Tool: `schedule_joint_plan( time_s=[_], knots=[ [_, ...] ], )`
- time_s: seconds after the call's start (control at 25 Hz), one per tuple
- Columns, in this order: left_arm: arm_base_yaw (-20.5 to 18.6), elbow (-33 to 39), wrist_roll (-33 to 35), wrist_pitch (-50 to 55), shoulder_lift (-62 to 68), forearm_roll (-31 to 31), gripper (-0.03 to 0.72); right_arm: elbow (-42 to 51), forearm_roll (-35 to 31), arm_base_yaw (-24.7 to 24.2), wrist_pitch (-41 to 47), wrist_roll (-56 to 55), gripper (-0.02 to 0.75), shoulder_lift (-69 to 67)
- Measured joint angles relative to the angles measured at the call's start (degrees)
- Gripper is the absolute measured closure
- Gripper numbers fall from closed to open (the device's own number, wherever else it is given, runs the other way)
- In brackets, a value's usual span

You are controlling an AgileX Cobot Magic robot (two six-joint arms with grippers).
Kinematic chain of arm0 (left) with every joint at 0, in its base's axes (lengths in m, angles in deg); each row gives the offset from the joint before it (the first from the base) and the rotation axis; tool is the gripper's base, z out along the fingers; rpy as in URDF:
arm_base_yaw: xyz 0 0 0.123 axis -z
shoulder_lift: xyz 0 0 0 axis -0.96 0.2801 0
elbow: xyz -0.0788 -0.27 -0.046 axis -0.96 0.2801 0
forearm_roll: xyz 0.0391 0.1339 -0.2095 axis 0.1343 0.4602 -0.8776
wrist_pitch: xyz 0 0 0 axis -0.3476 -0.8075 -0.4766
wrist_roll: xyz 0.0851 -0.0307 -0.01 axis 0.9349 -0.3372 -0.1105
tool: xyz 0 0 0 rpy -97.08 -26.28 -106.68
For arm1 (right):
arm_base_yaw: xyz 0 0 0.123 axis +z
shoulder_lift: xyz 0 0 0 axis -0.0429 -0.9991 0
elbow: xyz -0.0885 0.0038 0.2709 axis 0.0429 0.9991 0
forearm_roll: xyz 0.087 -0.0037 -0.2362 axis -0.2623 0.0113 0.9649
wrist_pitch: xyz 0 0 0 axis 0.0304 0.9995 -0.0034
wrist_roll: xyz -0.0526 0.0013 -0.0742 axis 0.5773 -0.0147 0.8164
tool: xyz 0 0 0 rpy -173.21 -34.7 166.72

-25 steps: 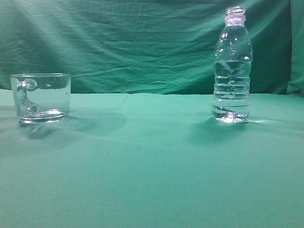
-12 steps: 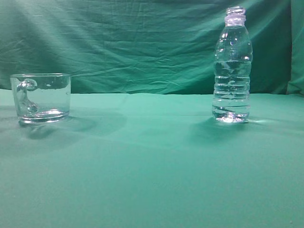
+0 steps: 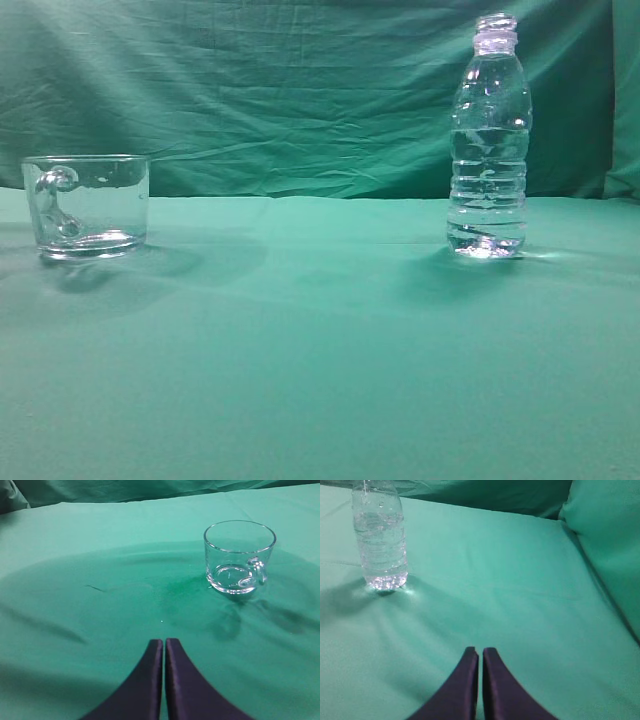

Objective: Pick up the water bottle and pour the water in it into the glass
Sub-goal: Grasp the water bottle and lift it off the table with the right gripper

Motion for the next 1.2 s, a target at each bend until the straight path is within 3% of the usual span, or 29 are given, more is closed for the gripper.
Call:
schedule_joint_plan(
  time_s=[0.16,0.36,0.6,0.72,0.84,0.96,1.2],
  knots=[
    [0.00,0.00,0.00,0.00,0.00,0.00,0.688,0.11,2.83,0.00,-2.35,3.47,0.738,0.00],
    [0.00,0.00,0.00,0.00,0.00,0.00,0.688,0.11,3.31,0.00,-14.67,3.00,0.738,0.00],
    [0.00,0.00,0.00,0.00,0.00,0.00,0.688,0.11,1.83,0.00,-30.57,-15.67,0.738,0.00],
    [0.00,0.00,0.00,0.00,0.00,0.00,0.688,0.11,1.48,0.00,-30.28,-23.68,0.738,0.00],
    [0.00,0.00,0.00,0.00,0.00,0.00,0.688,-0.95,1.35,0.00,-24.59,-28.84,0.738,-0.95],
    [0.00,0.00,0.00,0.00,0.00,0.00,0.688,-4.40,1.22,0.00,-20.15,-30.22,0.738,-6.20],
    [0.00,0.00,0.00,0.00,0.00,0.00,0.688,-11.26,1.22,0.00,-19.40,-29.94,0.738,-19.75]
  ],
)
